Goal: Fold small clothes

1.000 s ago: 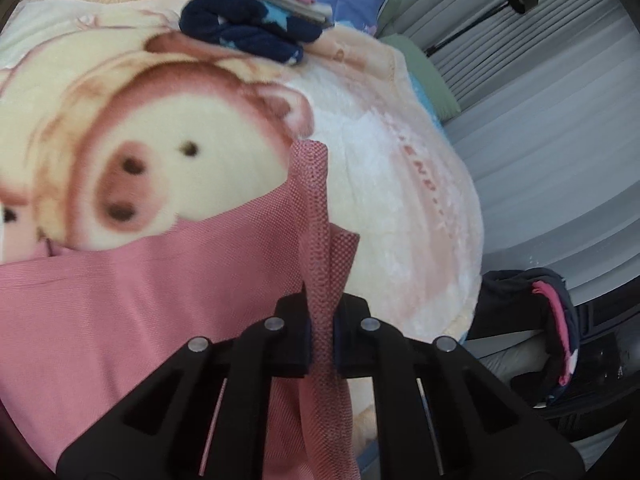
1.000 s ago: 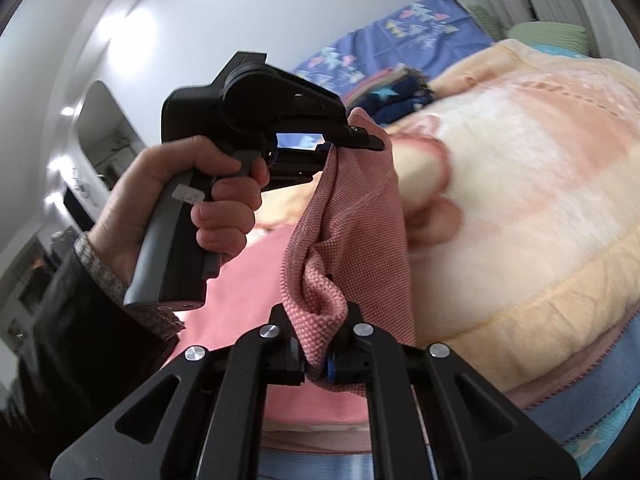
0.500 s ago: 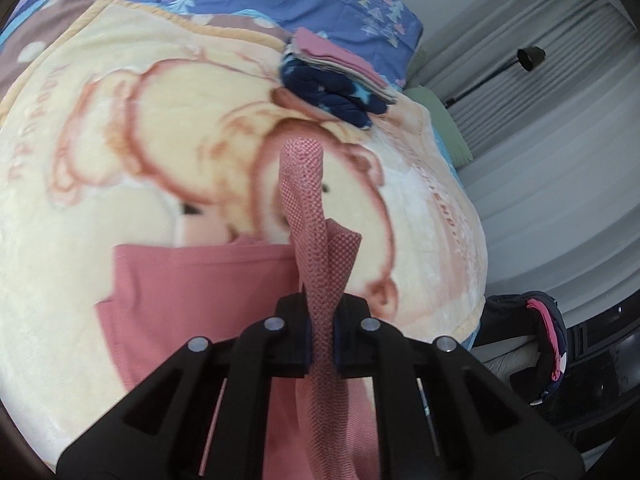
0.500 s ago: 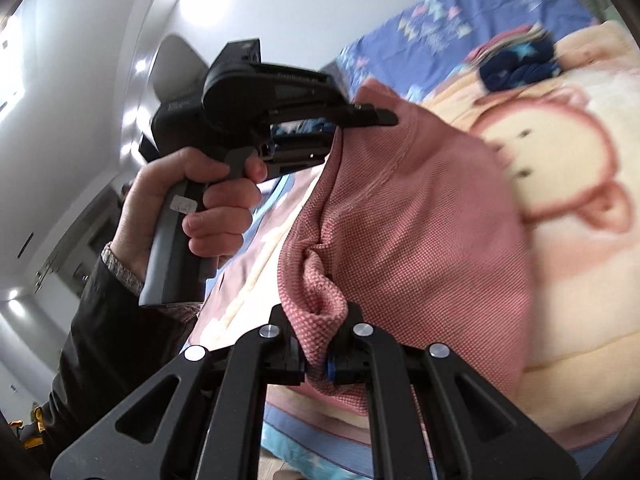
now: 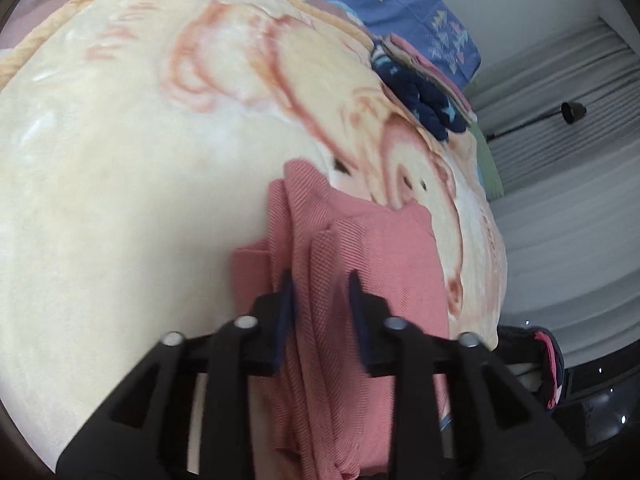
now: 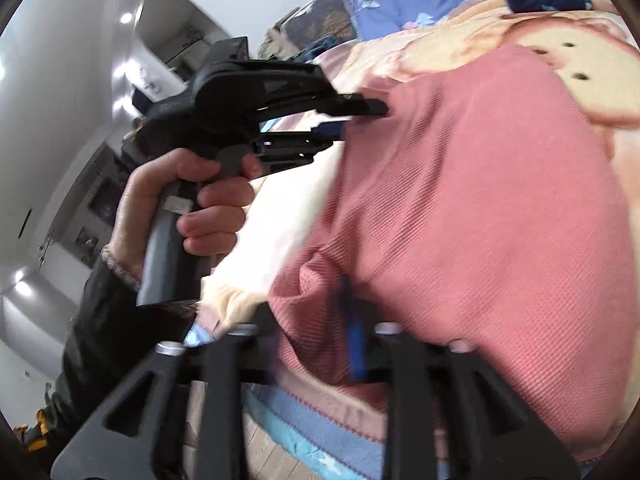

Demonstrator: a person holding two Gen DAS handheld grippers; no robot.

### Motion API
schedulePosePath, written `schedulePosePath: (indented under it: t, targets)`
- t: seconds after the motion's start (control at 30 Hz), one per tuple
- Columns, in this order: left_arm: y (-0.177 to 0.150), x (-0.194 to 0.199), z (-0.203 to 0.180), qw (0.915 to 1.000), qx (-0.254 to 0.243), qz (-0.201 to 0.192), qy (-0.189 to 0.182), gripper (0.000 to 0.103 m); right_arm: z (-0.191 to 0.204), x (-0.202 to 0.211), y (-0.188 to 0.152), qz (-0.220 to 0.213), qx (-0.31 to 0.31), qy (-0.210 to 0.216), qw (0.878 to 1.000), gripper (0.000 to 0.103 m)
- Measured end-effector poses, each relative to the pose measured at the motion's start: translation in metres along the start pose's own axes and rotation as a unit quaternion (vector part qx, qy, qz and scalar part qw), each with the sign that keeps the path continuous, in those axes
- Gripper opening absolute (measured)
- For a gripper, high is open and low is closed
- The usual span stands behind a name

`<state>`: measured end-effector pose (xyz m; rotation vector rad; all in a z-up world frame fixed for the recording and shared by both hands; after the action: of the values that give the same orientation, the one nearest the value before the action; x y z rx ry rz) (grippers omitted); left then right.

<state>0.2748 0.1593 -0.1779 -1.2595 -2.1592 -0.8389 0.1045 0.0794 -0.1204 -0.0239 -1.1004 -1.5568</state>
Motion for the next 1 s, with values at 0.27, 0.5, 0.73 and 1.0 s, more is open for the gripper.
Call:
schedulePosePath:
  t: [0.27,0.5,0.73,1.0]
  targets:
    - [-0.028,0.054,0.029,0.9986,0.009,-0.051,-0.009,0.058,0.019,0.032,-0.017,0.015,-0.009,0.111,0.994,0.065]
    - [-0.064,0.049,0.015,0.9991,-0.024,-0.035,0.000,0.074,-0.069,0.103,0.034,-0.084,-0.102,0.047,0.990,0.073]
    - [-0.071,0.016,0.011,0.9999,0.001,0.012,-0.010,0.080,-0.150,0.096,0.053,-0.044,-0.175,-0.017,0.983,0.074]
    - [-0.062,-0.004,0.003,0.9981,0.022,0.039,-0.042,0.085,-0.157,0.054,0.059,0.006,-0.170,0.011,0.985,0.074]
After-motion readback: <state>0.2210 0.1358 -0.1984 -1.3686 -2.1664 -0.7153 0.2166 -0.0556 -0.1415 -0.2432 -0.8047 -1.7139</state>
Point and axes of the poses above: each gripper's, at about its wrist camera, not at the fingertips, and x roughly against the way its jaws point, z to its left, y to its top, the point moved 10 cm from there along -x, roughly the way its jaws point, and after that the axes turned 6 degrees about x, right-handed, at the moved point
